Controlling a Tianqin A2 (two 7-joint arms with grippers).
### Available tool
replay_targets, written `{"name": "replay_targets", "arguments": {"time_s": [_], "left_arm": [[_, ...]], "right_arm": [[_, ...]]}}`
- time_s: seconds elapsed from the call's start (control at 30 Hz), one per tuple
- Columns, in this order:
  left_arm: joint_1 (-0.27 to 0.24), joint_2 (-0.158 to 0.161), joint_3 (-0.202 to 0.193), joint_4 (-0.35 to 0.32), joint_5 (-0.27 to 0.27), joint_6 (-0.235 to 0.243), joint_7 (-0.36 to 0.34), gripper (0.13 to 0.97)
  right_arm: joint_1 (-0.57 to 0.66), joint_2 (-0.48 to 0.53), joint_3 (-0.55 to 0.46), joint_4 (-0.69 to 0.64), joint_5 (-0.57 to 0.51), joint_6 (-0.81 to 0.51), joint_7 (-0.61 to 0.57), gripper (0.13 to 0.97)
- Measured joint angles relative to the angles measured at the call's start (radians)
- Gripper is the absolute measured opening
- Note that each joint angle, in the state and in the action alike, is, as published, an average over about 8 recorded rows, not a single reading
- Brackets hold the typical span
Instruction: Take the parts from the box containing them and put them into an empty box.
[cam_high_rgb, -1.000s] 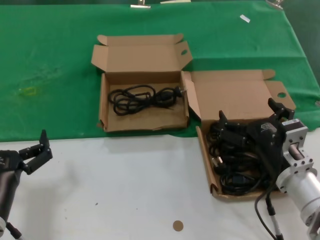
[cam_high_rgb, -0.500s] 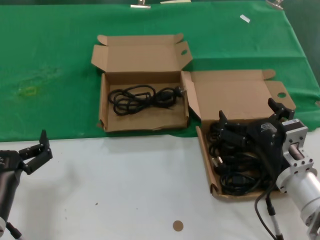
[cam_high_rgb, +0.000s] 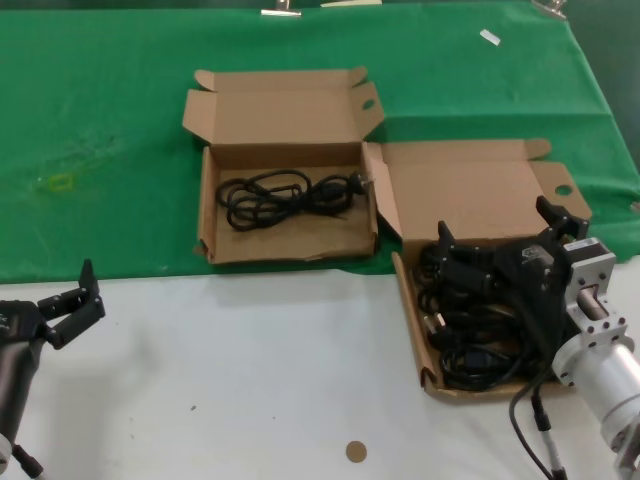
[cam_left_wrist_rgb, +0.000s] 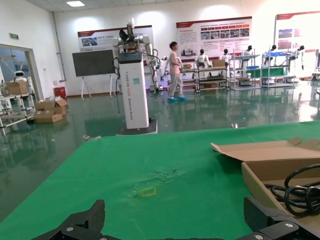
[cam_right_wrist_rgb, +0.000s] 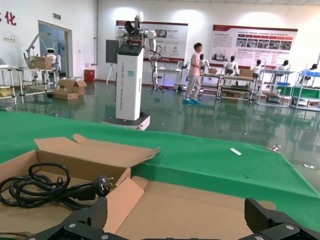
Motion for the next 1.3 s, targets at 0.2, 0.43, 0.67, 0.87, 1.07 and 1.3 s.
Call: {"name": "replay_targets", "arguments": {"time_s": [0.2,0.43,0.67,0.87,1.07,1.3], "left_arm": [[0.0,0.0,0.0,0.0,0.0,0.0,0.0,0.966],[0.0,0.0,0.0,0.0,0.0,0.0,0.0,0.966],[0.0,0.0,0.0,0.0,0.0,0.0,0.0,0.966],[0.0,0.0,0.0,0.0,0.0,0.0,0.0,0.966],[0.0,0.0,0.0,0.0,0.0,0.0,0.0,0.966],[0.0,0.0,0.0,0.0,0.0,0.0,0.0,0.966]], "right_arm": [[0.0,0.0,0.0,0.0,0.0,0.0,0.0,0.966],[0.0,0.0,0.0,0.0,0.0,0.0,0.0,0.966],[0.0,0.0,0.0,0.0,0.0,0.0,0.0,0.966],[0.0,0.0,0.0,0.0,0.0,0.0,0.0,0.966],[0.0,0.0,0.0,0.0,0.0,0.0,0.0,0.966],[0.0,0.0,0.0,0.0,0.0,0.0,0.0,0.966]]}}
